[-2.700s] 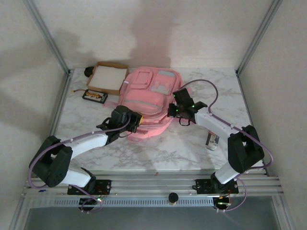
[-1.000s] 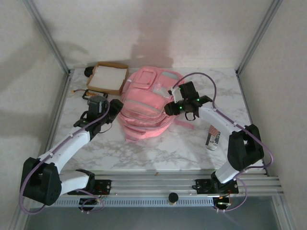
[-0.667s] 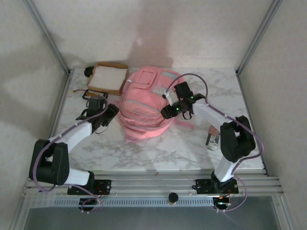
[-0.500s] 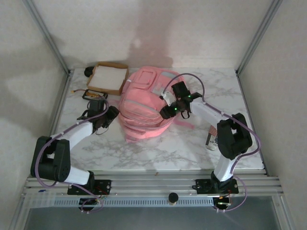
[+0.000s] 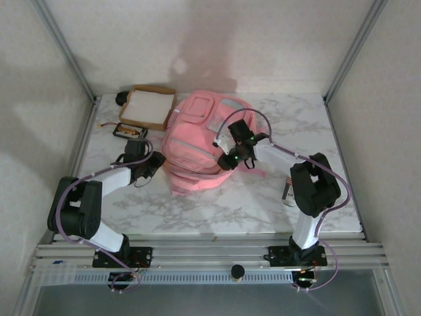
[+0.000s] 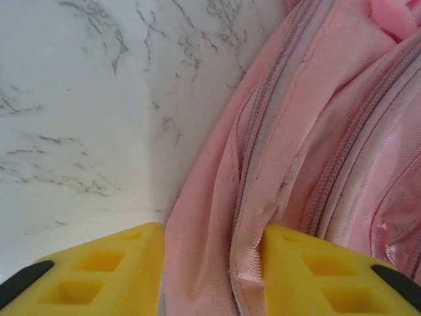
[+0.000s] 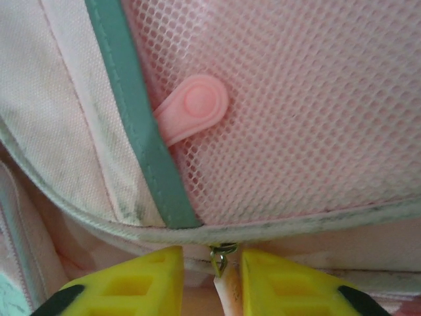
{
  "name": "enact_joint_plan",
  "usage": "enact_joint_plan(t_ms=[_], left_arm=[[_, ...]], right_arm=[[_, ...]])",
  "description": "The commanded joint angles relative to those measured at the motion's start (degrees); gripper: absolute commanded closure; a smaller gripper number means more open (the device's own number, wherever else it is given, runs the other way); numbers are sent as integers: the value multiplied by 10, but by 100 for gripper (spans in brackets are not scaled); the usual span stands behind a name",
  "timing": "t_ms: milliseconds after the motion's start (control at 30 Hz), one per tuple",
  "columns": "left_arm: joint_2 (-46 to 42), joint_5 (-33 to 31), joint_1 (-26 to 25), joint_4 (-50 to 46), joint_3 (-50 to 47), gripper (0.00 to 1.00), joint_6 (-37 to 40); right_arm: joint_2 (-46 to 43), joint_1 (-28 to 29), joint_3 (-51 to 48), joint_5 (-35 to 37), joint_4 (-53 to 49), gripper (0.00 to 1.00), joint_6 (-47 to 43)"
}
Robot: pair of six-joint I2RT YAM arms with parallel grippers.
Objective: Pack the student bag
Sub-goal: Unzip the student bag at the center of the table.
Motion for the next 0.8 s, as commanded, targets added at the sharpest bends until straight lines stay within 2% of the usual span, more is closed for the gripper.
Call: enact_joint_plan(t_ms=[0,167,367,500,633,767], left_arm=[[18,15,0,4,7,64,4],[10,5,-20,10,6,73,-7],[-23,13,-34,29,-16,85,-33],[-42,16,-67,43,-24,96,-62],[-71,5,-89,55,-39,100,-92],[-90,-11,-140,79,-36,100,-130]], right_arm=[[-32,8,-19,-14,4,79,-10],[-39,18,-13,-10,10,100,38],[-71,64,-29,-14,5,100,77],[-74,109,-22,-9,-1,100,112],[-73,148,-3,-6,0,100,149],[-40,177,51,27,14,100,230]])
